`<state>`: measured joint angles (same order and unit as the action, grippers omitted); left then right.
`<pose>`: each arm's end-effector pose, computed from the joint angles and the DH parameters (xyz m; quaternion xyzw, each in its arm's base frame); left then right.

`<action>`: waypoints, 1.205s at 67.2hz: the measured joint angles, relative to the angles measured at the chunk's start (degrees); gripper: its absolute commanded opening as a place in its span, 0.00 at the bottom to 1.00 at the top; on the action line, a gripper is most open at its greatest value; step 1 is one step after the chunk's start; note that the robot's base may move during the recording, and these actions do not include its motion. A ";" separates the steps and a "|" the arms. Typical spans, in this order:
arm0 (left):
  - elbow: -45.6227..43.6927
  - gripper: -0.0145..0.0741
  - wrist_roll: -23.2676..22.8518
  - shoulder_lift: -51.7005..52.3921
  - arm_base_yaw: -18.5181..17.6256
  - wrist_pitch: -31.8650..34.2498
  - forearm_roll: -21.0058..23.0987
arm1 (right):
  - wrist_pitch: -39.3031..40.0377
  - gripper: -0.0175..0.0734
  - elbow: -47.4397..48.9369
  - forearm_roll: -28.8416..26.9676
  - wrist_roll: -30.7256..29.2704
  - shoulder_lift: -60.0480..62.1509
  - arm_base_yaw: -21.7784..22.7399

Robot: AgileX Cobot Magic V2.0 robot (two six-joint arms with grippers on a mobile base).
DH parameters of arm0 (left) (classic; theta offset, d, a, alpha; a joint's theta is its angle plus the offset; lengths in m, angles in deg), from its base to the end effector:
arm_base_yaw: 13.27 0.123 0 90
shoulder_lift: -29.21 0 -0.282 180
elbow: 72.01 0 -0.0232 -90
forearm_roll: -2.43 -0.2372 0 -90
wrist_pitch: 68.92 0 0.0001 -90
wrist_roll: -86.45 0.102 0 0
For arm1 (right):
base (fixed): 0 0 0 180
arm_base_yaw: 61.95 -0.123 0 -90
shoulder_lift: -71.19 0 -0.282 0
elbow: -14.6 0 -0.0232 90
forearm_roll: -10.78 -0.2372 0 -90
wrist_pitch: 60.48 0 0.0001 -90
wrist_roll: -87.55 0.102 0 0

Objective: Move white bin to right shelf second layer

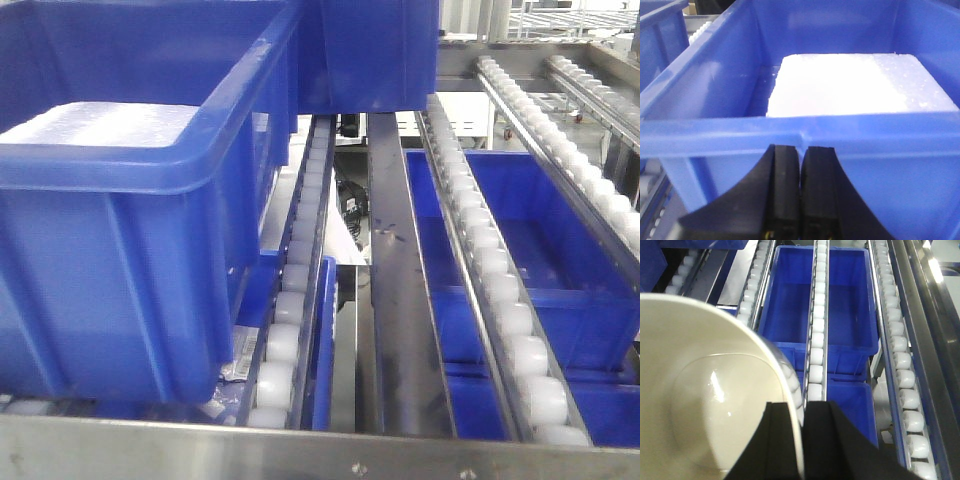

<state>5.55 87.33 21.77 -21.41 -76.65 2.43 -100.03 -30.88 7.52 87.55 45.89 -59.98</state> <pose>0.0560 -0.0080 0.1983 0.0569 0.7215 -0.0437 0.6887 0.0571 0.0017 0.3081 0.0218 0.8202 0.0176 0.5714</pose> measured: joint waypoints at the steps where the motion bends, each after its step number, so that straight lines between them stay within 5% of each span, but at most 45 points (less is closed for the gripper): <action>1: 0.00 0.26 0.00 0.00 0.00 0.00 0.00 | 0.00 0.25 0.00 0.00 0.00 0.00 0.00; 81: 0.00 0.26 0.00 0.00 0.00 0.00 0.00 | 0.00 0.25 0.00 1.76 0.00 0.00 0.00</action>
<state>5.55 87.33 21.77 -21.41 -76.65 2.43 -100.03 -30.88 9.29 87.55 45.89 -59.98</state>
